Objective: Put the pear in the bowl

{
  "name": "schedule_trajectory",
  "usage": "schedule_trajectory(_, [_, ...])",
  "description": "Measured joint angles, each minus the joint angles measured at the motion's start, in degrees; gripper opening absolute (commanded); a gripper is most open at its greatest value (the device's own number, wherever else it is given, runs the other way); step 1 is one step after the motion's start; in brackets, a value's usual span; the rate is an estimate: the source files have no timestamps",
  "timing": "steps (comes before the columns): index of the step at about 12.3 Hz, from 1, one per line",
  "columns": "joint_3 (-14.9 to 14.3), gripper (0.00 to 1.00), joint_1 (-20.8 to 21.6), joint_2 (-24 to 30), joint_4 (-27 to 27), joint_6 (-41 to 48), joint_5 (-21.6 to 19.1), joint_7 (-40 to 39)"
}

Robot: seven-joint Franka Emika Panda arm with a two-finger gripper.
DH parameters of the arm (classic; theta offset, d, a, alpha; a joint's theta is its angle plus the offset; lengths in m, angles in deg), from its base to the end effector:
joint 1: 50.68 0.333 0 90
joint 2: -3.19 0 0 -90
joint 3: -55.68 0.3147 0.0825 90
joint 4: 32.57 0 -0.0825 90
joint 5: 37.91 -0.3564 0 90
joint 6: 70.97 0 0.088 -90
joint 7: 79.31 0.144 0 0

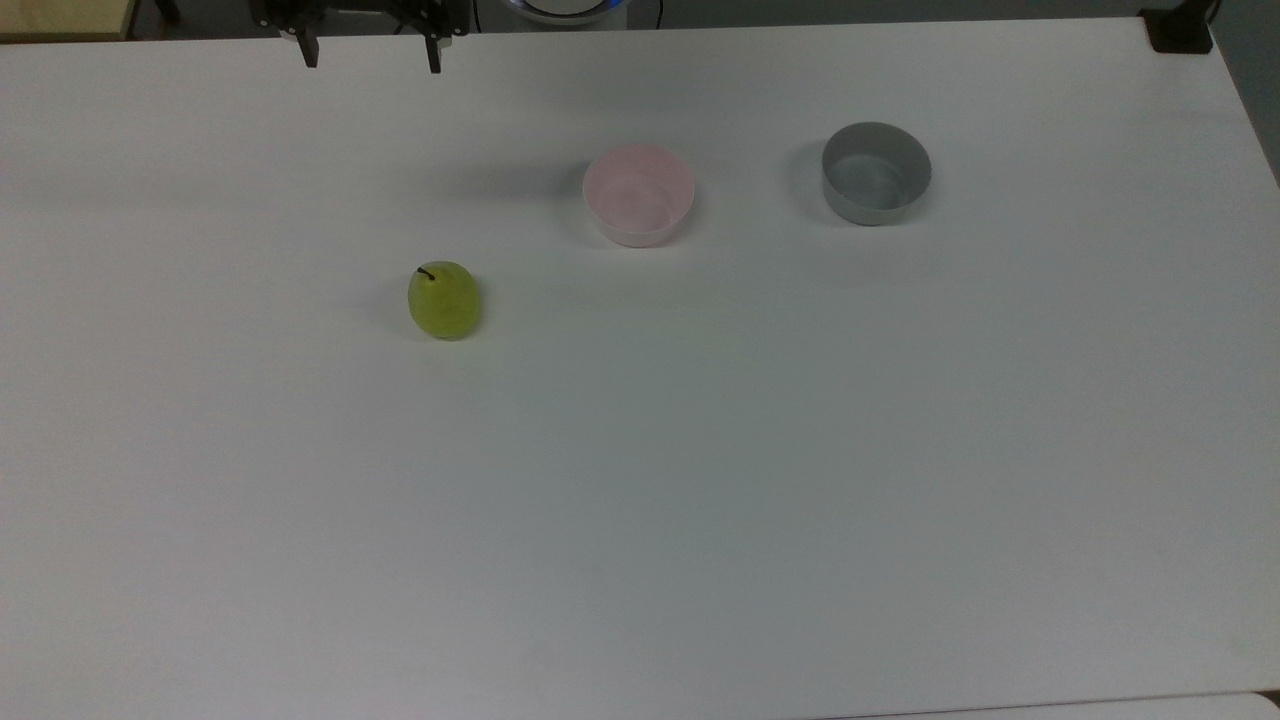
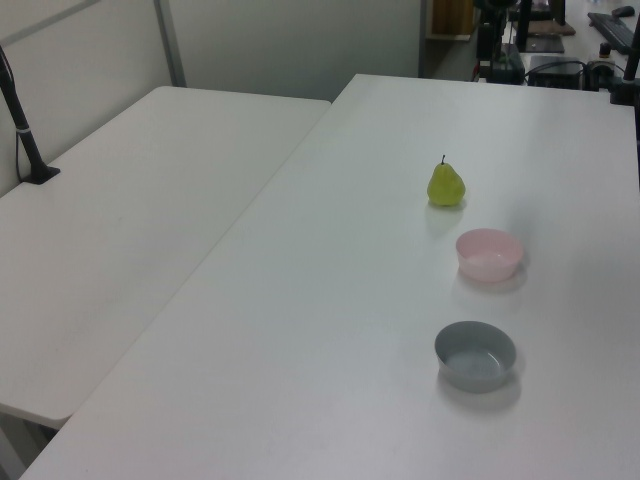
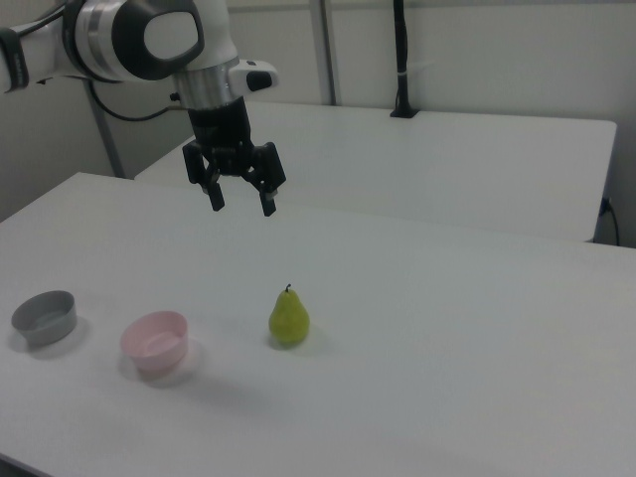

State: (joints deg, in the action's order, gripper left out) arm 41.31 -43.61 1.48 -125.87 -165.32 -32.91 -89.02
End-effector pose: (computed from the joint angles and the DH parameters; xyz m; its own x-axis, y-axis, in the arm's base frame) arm 0.5346 -0.0788 0.5523 0.9985 0.0480 -0.0267 0.0502 -0.9946 0.0910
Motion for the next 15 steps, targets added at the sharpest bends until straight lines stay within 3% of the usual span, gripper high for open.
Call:
schedule_trajectory(6, [-2.25,1.00,1.35,0.00,-0.01,0.01,0.00,0.00])
schedule_trajectory(15, [-2.30,1.00,1.51,-0.05,0.00,0.01,0.00,0.00])
